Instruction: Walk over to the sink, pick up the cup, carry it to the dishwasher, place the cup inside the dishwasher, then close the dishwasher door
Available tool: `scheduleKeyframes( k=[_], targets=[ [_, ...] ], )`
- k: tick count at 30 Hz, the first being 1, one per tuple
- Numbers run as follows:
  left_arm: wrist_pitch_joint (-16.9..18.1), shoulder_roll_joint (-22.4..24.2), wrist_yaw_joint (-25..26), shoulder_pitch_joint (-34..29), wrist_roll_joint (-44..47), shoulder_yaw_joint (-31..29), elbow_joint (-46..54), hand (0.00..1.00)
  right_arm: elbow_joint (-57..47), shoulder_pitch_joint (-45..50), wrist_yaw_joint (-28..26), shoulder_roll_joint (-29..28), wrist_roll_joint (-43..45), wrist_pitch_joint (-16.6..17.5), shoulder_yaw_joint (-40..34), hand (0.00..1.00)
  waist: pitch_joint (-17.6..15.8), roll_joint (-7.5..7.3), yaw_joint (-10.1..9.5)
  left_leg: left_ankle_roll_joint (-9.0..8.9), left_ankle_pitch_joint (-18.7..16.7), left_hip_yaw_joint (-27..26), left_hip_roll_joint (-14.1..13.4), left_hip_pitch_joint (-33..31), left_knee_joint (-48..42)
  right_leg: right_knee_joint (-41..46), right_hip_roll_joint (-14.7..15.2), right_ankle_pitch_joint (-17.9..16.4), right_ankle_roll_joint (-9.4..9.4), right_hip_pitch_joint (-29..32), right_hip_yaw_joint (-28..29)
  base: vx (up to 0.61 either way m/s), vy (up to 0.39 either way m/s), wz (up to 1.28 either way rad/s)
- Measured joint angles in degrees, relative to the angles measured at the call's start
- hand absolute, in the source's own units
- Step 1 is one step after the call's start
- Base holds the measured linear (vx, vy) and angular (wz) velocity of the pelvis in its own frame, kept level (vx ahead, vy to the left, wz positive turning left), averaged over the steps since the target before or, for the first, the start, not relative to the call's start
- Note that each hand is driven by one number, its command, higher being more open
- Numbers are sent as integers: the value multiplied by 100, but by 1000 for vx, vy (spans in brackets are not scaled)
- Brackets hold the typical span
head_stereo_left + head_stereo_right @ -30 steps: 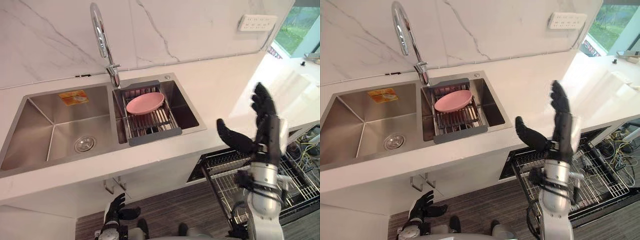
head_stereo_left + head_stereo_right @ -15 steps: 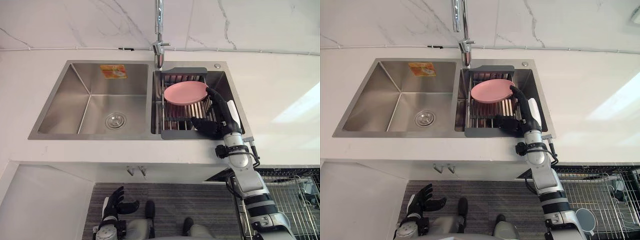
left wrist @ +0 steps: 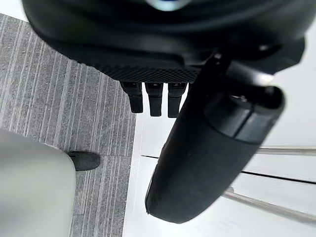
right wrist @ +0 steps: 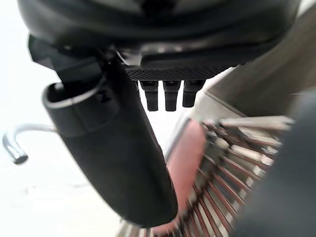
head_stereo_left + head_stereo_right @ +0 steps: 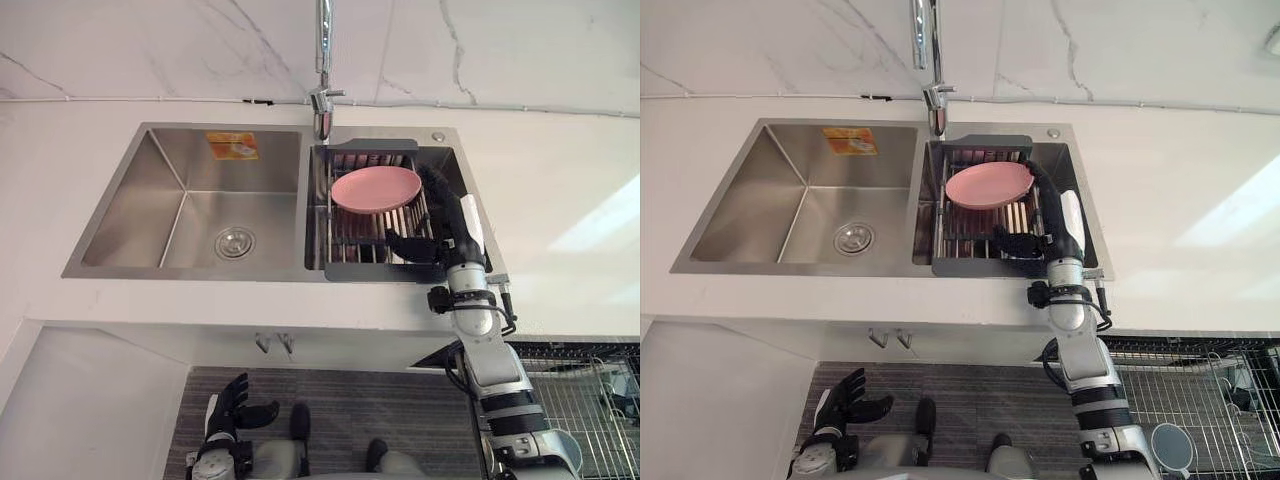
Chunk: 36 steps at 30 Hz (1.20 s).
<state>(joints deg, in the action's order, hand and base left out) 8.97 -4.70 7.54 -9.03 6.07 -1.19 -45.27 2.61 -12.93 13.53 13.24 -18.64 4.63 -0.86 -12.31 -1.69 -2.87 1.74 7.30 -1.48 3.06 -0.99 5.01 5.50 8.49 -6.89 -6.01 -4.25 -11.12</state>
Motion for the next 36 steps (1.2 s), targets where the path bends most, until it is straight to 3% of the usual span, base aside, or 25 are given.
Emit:
scheduleKeyframes(
  k=[6,14,20,28,36],
  targets=[
    [-2,13,3,4,82,5,-3,90,-164,-11,325,15,-378,-29,-265,90,4,-6,-44,43,38,19,-2,10,6,-65,-18,11,4,-41,-19,4,-1,1],
    [12,11,3,7,134,21,-8,90,516,-270,212,272,-856,-275,-52,90,1,-12,-46,37,44,91,17,-68,32,-69,-9,14,-6,1,-96,-8,1,5],
    [16,-4,0,18,191,36,0,90,882,-491,-12,380,-1034,-315,193,90,-18,-35,-60,63,66,128,55,-126,32,-90,5,20,-16,24,-141,4,3,4],
    [29,-76,2,74,191,49,9,90,1159,-972,8,421,-1476,-332,362,90,-110,-132,-60,80,77,167,98,-180,30,-130,28,38,-46,45,-173,4,1,1],
    [67,-79,7,137,273,49,15,90,1421,-1579,13,593,-1749,-411,582,90,-211,-132,-107,80,97,239,70,-335,4,-130,8,103,-22,167,-220,-1,1,3]
  ],
)
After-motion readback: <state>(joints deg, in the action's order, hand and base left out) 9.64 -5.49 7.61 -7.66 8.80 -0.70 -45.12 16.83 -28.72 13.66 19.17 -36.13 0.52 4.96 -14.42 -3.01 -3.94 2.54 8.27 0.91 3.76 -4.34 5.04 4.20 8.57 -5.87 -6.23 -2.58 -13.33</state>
